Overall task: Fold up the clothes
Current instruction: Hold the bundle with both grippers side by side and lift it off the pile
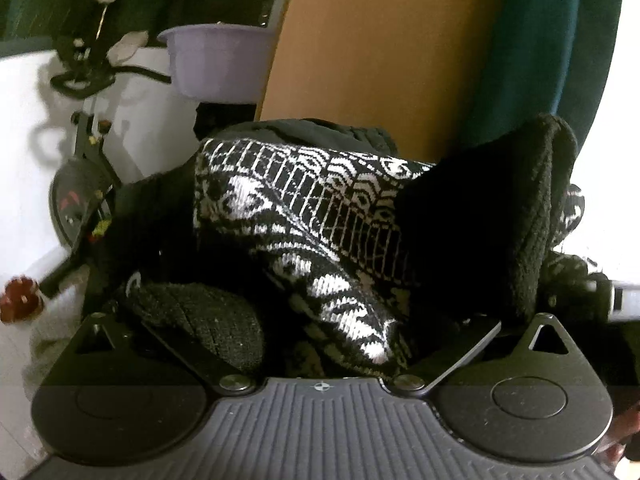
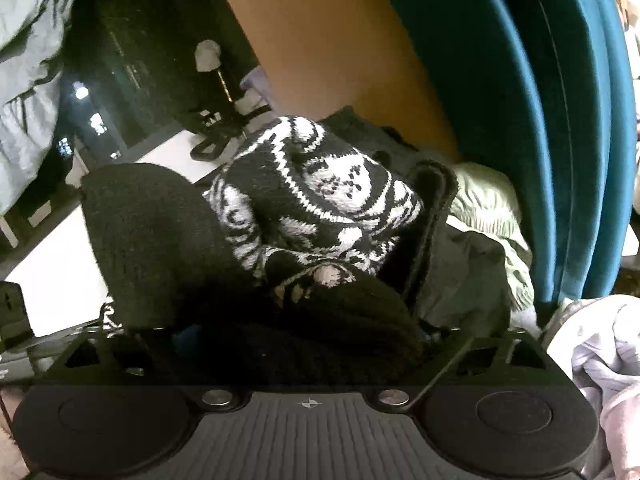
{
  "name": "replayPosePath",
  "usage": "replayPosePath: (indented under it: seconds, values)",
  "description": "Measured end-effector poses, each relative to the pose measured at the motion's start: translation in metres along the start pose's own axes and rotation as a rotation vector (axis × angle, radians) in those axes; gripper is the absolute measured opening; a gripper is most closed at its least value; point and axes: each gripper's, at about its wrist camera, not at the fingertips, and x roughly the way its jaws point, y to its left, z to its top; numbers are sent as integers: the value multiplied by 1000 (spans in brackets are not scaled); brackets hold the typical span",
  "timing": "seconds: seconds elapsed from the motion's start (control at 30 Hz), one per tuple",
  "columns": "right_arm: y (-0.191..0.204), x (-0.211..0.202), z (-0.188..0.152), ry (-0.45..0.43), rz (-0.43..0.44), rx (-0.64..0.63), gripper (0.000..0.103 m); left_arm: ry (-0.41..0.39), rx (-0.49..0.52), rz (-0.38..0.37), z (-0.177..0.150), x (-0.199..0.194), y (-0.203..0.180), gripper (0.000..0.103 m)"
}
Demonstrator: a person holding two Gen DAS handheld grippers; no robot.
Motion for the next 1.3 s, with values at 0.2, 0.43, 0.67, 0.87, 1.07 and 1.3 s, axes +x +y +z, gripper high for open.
replayPosePath:
  seconds: [0.2,0.43,0.67,0.87,1.07,1.3]
  values:
    - [19,-20,-7,-42,-32,-137,54,36,11,-37,5,-4,-8,70]
    - [58,-63,-20,-123,-24,-362,45,-41,189,-12,-6,-43,-51,23]
    - [79,-120,-17,-253,-12,-432,44,-167,170,-69,-2,-94,-76,23]
    - [83,-180,-24,-359,-17,-530,44,-221,179,-74,0,-122,-113,23]
    - [60,-240,-29,-442,11,-572,44,-252,204,-35,-4,-146,-173,23]
    - [27,-303,-50,-447,19,-578,44,-221,181,3,-25,-157,-232,23]
